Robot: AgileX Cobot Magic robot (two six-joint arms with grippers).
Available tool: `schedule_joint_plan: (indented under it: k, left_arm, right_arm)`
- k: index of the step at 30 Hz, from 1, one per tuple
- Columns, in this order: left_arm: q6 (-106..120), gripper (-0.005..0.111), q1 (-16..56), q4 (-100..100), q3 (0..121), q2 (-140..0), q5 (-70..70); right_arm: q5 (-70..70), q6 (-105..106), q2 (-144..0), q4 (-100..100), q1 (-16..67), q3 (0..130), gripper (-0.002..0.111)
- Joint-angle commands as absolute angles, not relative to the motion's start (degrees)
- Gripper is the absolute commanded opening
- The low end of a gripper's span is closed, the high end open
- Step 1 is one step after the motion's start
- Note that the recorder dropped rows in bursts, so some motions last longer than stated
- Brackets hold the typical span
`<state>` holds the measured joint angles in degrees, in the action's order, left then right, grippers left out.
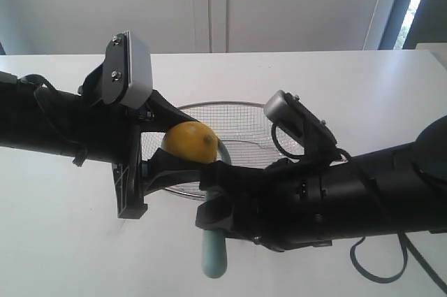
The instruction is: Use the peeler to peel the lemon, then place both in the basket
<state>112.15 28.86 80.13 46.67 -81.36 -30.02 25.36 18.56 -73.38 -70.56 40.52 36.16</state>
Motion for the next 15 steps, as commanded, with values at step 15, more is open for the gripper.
schedule_joint_plan:
  k: [15]
  left_arm:
    - [121.41, 0.001, 29.27, 82.15, 47.05, -81.23, -31.05]
  right_arm:
    - [22.16, 19.40, -63.63, -70.51, 40.65, 36.49, 0.000]
